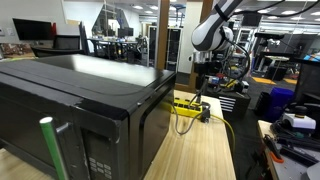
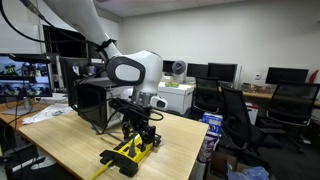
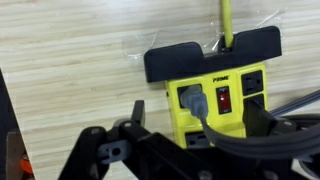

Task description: Pull the cord off the adapter

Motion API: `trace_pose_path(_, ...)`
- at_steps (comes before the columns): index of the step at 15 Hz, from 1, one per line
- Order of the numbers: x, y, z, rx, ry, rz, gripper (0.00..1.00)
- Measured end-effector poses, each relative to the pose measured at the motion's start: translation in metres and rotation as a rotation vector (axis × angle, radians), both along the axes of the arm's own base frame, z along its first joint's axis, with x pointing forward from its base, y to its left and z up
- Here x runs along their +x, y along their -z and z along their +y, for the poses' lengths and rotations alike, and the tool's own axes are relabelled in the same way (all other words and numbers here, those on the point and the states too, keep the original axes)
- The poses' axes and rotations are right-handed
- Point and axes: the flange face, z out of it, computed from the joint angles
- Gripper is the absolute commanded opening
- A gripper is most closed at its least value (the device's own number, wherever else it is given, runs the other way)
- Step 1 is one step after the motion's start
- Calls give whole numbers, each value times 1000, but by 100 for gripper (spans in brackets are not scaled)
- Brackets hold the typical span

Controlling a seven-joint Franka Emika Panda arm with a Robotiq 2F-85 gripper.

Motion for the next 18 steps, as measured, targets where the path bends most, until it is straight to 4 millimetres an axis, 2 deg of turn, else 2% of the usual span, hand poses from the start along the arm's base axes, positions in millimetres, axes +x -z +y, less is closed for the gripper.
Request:
trace_pose_path(11,1,4,3,-14,-6,-26,100)
trace_pose_path(18,1,6,-3,-38,5,-59,100)
